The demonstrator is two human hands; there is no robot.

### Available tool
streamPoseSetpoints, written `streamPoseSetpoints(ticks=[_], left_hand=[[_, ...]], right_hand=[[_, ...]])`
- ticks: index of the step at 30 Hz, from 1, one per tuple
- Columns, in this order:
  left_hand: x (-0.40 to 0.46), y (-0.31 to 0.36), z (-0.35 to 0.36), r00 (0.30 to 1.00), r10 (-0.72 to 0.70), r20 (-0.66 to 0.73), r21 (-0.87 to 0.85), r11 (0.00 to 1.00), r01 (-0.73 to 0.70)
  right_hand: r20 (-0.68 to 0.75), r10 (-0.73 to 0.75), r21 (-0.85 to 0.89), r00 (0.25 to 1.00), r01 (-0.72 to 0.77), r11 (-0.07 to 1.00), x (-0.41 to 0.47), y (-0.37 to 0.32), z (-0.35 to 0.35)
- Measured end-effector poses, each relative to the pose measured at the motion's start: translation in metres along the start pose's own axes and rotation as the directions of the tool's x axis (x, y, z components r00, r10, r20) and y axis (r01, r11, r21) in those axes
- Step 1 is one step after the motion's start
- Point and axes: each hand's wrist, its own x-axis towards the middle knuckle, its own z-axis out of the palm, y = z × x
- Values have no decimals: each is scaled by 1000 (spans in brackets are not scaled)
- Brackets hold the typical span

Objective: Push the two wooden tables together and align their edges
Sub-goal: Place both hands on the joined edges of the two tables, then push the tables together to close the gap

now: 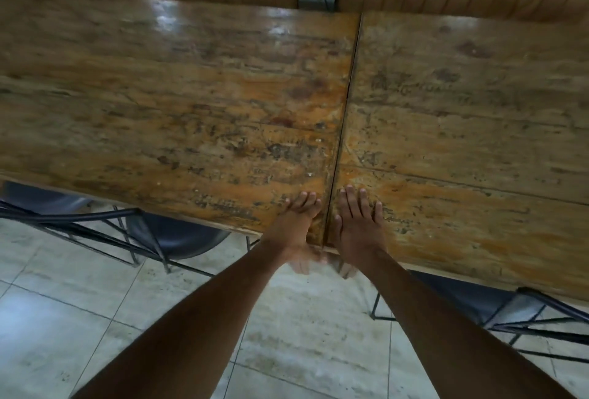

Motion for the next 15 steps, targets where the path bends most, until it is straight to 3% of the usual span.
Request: streamPoseSetpoints(ticks=[2,4,10,15], left_hand=[[-12,0,-22,995,-12,101,153,988,-4],[-32,-8,-46,999,3,33,237,971,-11],[-153,-115,-142,959,3,-283,297,951,85],[-270,-232,-201,920,-84,-384,318,923,217]], right_hand=[[124,43,-76,991,-34,997,-1,-14,-24],[142,34,-125,989,-16,992,-7,-42,-47],[-51,-187,-110,981,181,977,-27,-211,-116],[-159,-328,-118,931,312,943,-35,-371,-145]])
